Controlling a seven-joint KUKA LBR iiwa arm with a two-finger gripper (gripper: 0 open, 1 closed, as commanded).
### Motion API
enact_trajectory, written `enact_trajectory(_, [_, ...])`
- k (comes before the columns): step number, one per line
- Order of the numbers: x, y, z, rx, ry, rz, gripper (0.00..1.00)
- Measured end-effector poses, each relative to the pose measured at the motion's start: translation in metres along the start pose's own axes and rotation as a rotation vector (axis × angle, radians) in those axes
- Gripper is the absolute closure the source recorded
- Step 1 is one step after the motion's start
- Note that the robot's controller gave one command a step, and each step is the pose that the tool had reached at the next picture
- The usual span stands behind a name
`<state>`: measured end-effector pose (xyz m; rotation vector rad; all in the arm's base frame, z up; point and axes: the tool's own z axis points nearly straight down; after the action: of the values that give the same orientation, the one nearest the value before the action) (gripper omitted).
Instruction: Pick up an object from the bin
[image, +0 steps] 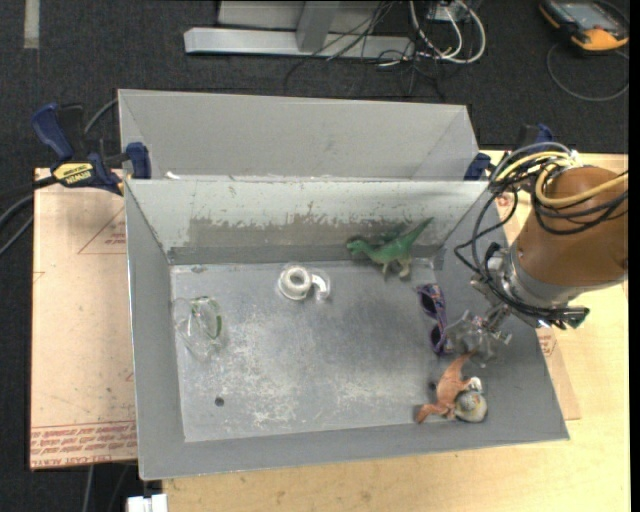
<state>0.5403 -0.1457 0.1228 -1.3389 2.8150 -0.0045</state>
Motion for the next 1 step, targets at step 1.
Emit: enact_trajectory(1, [0.0113,0.0271,0.0323,0.011,-0.011,-0.411,1.00])
